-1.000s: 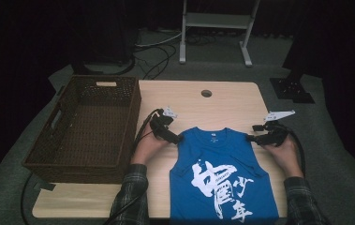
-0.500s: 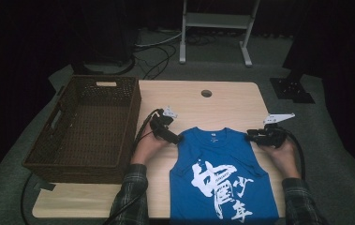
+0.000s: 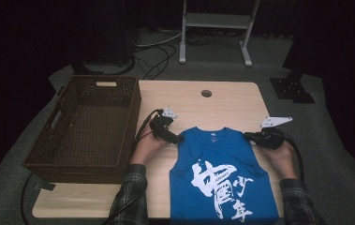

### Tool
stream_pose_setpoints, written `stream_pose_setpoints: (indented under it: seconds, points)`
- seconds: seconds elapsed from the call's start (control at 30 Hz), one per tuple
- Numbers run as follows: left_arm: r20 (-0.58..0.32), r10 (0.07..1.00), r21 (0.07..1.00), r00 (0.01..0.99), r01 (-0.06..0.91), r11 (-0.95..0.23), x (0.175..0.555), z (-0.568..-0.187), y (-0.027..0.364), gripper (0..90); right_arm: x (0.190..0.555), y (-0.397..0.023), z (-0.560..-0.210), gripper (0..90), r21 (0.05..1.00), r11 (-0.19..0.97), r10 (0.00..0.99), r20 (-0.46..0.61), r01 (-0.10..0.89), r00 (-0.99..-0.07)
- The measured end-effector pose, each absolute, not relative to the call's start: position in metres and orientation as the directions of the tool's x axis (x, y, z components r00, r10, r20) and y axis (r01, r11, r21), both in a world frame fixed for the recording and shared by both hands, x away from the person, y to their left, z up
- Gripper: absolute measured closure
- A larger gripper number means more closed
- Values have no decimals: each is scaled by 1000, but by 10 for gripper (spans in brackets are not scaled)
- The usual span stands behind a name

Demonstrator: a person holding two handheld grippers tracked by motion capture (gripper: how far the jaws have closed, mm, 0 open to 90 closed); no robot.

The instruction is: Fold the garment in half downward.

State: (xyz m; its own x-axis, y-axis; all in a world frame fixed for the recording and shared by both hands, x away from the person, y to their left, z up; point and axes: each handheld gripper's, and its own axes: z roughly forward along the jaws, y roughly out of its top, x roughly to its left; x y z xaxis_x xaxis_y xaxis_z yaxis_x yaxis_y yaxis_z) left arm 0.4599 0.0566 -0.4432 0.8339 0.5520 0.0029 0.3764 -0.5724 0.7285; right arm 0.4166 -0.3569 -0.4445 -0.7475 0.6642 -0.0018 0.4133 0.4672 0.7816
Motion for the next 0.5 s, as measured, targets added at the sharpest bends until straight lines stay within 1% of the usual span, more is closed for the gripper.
stream_pose_setpoints:
  seconds: [0.1, 0.13, 0.33, 0.47, 0.5]
  points:
    - [4, 552, 731, 834, 375, -571, 459, -443, 57, 67, 416, -357, -444, 872, 781, 463, 669, 2, 419, -743]
    - [-1, 543, 737, 840, 368, -567, 458, -443, 57, 95, 417, -357, -445, 873, 781, 459, 671, 8, 423, -741]
    - [-19, 511, 762, 859, 344, -549, 451, -441, 59, 365, 417, -358, -445, 874, 781, 447, 677, 24, 436, -736]
    - [-33, 493, 759, 870, 343, -554, 448, -439, 57, 566, 417, -358, -445, 874, 781, 445, 678, 25, 438, -734]
    - [-43, 491, 757, 870, 350, -552, 448, -439, 56, 629, 417, -357, -445, 874, 781, 445, 678, 25, 438, -734]
